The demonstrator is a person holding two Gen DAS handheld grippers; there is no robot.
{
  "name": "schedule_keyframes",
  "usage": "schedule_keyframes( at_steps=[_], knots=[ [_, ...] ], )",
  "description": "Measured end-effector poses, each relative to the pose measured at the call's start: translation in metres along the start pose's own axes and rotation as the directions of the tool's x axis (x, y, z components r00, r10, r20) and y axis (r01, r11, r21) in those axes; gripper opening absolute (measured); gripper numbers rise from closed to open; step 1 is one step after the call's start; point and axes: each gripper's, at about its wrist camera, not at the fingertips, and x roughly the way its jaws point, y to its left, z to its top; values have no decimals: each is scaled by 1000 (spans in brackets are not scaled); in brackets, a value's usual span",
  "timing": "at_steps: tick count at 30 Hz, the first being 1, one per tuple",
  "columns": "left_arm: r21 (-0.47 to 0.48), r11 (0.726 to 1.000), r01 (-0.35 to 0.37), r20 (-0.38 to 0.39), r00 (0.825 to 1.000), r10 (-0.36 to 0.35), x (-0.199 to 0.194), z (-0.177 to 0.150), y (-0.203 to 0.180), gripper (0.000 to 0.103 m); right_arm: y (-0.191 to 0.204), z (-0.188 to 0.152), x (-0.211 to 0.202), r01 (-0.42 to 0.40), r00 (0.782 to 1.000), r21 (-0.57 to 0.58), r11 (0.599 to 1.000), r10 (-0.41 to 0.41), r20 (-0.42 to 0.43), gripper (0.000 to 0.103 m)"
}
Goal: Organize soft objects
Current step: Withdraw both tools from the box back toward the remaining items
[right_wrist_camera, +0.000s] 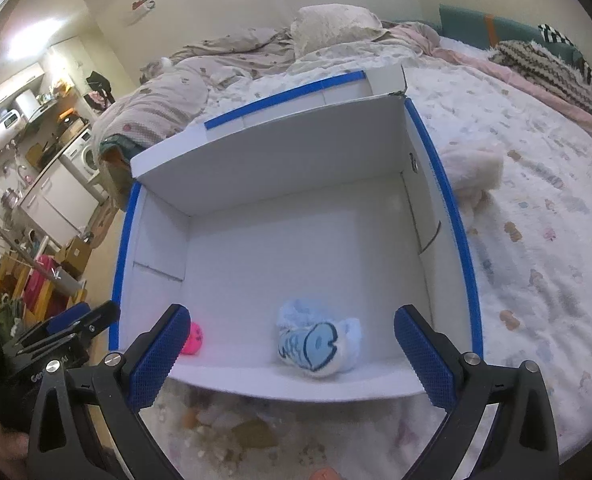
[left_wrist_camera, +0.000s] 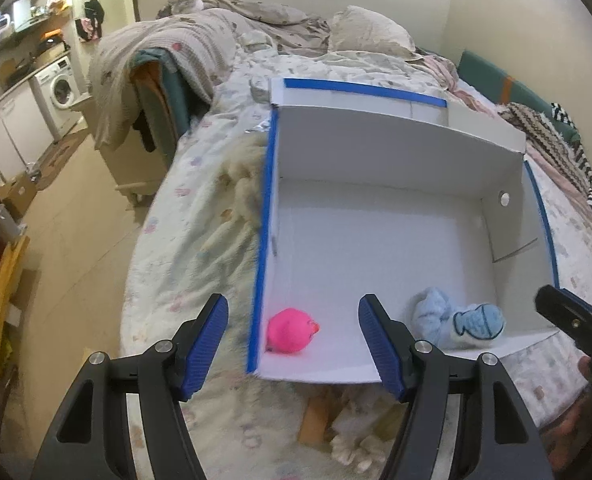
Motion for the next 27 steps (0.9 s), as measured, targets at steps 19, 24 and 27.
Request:
schedule_keyframes(
  at_steps=[19, 24, 27],
  knots=[
    [-38, 999, -24, -42, 999, 23, -22, -52, 20, 71, -2, -46, -26, -6, 1000, 12, 1000, 7, -25, 103],
    [-57, 998, -29, -65, 998, 25, -20, -61, 24, 71, -1, -59, -24, -10, 999, 10, 1000, 11, -53, 103],
    [-46, 998, -41, -87, 996, 37, -15, -67, 23, 71, -2, -63, -21, -16, 997, 18, 1000, 18, -70, 103]
  ],
)
